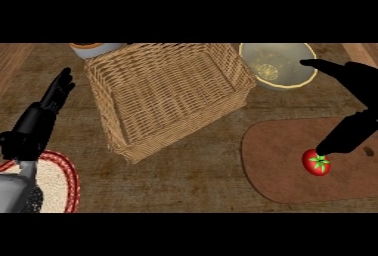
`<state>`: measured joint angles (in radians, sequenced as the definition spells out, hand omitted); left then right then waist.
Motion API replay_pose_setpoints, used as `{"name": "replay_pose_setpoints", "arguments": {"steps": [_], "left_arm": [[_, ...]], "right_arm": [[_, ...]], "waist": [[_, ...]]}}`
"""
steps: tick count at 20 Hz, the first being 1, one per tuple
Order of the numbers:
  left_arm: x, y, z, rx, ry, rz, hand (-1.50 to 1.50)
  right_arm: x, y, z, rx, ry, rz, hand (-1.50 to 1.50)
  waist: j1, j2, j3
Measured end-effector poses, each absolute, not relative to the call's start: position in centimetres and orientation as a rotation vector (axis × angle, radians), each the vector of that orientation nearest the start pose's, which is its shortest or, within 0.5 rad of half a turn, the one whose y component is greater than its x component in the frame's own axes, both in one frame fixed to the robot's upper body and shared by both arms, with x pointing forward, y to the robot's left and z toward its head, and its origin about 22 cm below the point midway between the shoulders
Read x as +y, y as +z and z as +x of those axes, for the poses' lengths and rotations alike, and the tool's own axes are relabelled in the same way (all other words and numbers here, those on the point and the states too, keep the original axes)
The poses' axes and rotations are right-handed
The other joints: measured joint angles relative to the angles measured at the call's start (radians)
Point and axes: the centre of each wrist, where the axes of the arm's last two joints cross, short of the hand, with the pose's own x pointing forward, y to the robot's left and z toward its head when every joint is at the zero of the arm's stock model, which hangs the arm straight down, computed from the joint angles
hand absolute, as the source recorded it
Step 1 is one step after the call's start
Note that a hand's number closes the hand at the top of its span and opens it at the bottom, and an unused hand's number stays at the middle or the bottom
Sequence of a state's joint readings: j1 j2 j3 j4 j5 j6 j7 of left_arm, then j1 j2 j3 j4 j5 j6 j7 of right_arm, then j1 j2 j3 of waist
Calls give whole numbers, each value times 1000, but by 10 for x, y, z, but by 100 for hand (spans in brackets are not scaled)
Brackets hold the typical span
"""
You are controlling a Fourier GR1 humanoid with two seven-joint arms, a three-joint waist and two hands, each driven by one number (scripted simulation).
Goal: Pick the tomato from the cutting board and place it in the basket
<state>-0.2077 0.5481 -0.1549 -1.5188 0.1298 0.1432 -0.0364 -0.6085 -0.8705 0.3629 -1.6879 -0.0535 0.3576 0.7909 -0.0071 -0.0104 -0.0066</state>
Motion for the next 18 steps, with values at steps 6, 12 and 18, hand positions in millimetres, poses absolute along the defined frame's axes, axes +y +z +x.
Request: {"name": "replay_pose_setpoints", "arguments": {"steps": [6, 12, 18], "left_arm": [[299, 79, 290, -1715, -381, 300, 0], [299, 73, 288, -1721, -372, 303, 0], [293, 70, 288, -1720, -374, 295, 0]], "right_arm": [[-262, 254, 313, -931, 1197, -589, -150], [-279, 250, 314, -855, 1223, -542, -150], [-281, 225, 316, -788, 1268, -538, -150]], "waist": [[7, 6, 3], [7, 9, 5], [9, 10, 6]]}}
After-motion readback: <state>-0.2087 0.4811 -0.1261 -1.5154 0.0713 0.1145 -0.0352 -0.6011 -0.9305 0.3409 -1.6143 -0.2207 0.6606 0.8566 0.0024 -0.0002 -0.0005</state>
